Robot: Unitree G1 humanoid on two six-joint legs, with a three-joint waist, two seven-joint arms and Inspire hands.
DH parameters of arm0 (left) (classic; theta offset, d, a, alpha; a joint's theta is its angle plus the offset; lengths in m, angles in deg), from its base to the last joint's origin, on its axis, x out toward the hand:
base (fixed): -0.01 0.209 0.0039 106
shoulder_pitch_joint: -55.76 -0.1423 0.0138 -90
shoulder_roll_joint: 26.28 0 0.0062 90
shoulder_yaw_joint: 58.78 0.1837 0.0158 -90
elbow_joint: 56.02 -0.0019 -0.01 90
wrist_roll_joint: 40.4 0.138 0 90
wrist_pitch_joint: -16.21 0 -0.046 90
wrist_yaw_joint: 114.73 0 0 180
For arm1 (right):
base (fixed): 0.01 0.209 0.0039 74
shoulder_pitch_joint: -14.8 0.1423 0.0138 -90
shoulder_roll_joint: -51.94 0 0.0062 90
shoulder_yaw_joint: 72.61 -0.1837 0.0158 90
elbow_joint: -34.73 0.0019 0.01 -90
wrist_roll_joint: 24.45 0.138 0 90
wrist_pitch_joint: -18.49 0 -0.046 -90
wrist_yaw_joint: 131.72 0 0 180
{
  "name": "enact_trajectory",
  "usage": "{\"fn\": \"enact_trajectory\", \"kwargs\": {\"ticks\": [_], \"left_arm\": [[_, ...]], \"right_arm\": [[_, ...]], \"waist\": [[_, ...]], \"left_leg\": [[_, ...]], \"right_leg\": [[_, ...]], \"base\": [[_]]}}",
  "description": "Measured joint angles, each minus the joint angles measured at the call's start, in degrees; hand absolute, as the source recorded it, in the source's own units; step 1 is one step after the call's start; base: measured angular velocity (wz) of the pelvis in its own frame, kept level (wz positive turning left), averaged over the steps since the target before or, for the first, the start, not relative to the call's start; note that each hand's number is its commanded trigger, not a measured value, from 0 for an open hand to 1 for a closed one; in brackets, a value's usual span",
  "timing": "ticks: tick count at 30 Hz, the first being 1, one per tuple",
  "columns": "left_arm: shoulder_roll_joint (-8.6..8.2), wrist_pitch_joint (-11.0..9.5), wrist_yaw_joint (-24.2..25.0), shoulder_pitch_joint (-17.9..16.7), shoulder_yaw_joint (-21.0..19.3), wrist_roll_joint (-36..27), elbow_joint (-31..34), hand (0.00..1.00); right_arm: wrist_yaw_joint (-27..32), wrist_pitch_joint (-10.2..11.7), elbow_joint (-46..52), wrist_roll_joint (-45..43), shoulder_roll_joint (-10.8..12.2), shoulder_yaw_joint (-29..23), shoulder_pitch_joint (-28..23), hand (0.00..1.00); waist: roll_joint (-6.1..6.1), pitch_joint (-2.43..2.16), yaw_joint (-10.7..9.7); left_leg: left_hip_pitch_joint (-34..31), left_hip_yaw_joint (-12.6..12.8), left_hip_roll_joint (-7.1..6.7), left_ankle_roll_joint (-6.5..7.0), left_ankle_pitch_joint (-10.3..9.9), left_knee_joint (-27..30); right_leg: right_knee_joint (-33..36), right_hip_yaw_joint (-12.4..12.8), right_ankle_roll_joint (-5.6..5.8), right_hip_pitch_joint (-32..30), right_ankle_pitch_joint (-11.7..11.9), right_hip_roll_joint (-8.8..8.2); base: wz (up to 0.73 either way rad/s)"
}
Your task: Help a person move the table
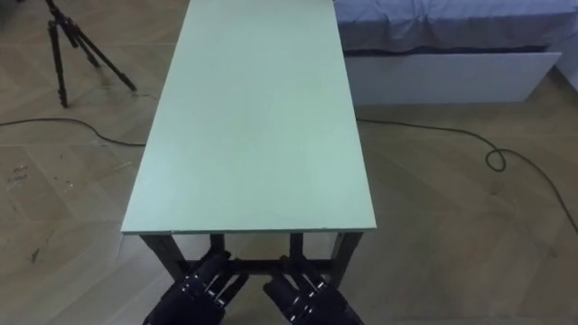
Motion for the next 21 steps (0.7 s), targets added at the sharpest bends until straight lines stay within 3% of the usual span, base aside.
{"fn": "enact_trajectory", "kwargs": {"ticks": [6, 11, 21], "left_arm": [[1.54, -0.7, 0.2, 0.0, 1.2, 0.0, 6.5, 0.0], [3.1, -1.4, 0.0, 0.2, 2.5, 0.0, 6.6, 0.0], [3.66, -2.3, -1.6, 1.4, 3.2, -1.7, 7.3, 0.0]], "right_arm": [[-2.4, 0.1, 5.5, 3.8, -2.4, 2.6, -0.9, 0.0], [-2.4, 0.6, 5.5, 4.1, -3.4, 4.9, -0.9, 0.0], [0.2, 1.1, 6.6, 7.6, -4.7, 6.9, 1.2, 0.0]], "waist": [[-0.03, -0.27, 0.1], [-0.01, -0.25, 0.0], [0.87, 0.4, 0.3]], "left_leg": [[0.4, 0.2, 0.01, 0.0, 0.0, -0.1], [0.8, 0.2, 0.05, 0.0, 0.0, -0.1], [0.3, 0.3, 0.06, 0.0, 0.0, -0.1]], "right_leg": [[0.2, 0.2, 0.0, 0.1, 0.0, 0.01], [0.7, 0.3, 0.0, 0.2, 0.0, -0.02], [0.9, 0.2, 0.0, -0.2, 0.0, 0.03]], "base": [[-0.01], [-0.01], [0.0]]}}
